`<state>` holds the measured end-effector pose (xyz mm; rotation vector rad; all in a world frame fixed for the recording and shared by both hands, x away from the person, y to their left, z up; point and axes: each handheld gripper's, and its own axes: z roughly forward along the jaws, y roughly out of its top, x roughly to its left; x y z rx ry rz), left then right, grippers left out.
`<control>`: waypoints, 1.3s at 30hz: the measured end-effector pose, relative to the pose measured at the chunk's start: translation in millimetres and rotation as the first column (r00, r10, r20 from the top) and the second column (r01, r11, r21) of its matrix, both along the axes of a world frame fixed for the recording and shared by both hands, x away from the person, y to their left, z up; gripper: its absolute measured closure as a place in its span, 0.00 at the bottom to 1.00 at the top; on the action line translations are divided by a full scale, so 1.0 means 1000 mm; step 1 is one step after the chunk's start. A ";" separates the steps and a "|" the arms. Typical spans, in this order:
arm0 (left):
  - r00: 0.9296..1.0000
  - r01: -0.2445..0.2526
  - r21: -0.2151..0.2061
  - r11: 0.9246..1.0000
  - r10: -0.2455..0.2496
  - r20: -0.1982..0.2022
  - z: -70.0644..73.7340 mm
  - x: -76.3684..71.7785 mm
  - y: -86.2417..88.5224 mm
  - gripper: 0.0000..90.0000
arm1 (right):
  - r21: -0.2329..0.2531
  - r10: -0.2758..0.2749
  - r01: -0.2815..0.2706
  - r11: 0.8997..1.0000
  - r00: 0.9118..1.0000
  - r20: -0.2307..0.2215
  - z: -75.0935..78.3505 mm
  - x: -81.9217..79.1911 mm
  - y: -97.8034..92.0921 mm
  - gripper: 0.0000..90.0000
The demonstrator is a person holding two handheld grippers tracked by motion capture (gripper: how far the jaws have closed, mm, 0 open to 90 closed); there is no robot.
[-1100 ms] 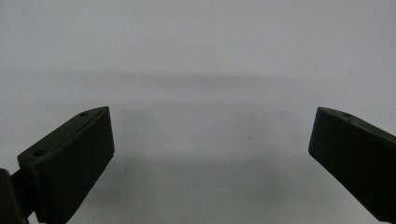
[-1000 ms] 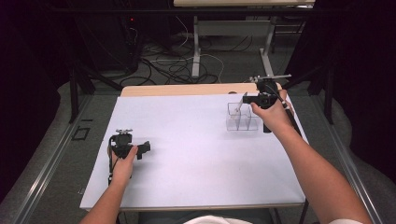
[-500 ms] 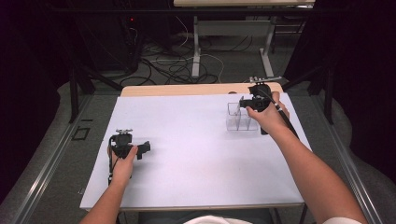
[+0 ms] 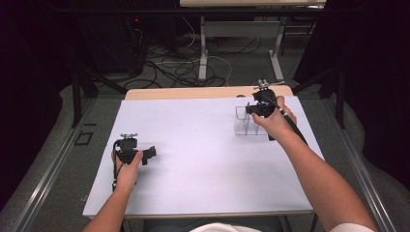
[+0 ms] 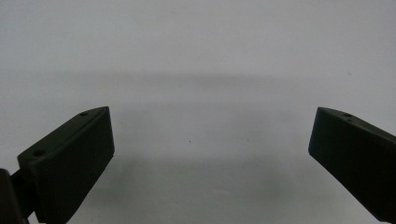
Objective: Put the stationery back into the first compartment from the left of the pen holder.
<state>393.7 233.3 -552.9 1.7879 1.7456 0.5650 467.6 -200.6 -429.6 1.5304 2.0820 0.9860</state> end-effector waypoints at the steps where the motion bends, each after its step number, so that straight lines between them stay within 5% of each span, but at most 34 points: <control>1: 1.000 0.000 -0.001 1.000 0.000 -0.001 0.000 0.000 0.000 0.00 | -0.002 0.002 -0.002 1.000 1.000 0.006 0.000 0.000 0.000 0.88; 6: 1.000 -0.002 -0.002 1.000 0.002 -0.003 -0.001 0.001 0.000 0.00 | 0.004 0.012 -0.012 1.000 1.000 0.011 -0.001 0.002 0.000 0.80; 22: 1.000 0.000 -0.003 1.000 0.000 -0.002 0.000 0.000 0.000 0.00 | 0.047 0.059 -0.066 0.997 0.989 0.133 0.011 -0.004 -0.014 0.47; 31: 1.000 -0.004 -0.003 1.000 0.004 -0.003 0.000 0.000 0.000 0.00 | 0.040 0.140 -0.153 0.987 0.963 0.229 0.017 -0.014 -0.030 0.19; 34: 1.000 -0.007 -0.001 1.000 0.007 -0.002 0.000 0.000 0.000 0.00 | 0.078 0.127 -0.146 0.986 0.969 0.210 0.017 -0.023 -0.039 0.18; 39: 1.000 -0.007 -0.002 1.000 0.007 -0.001 0.000 -0.001 0.001 0.00 | 0.044 0.120 -0.134 0.990 0.964 0.235 0.014 -0.035 -0.056 0.17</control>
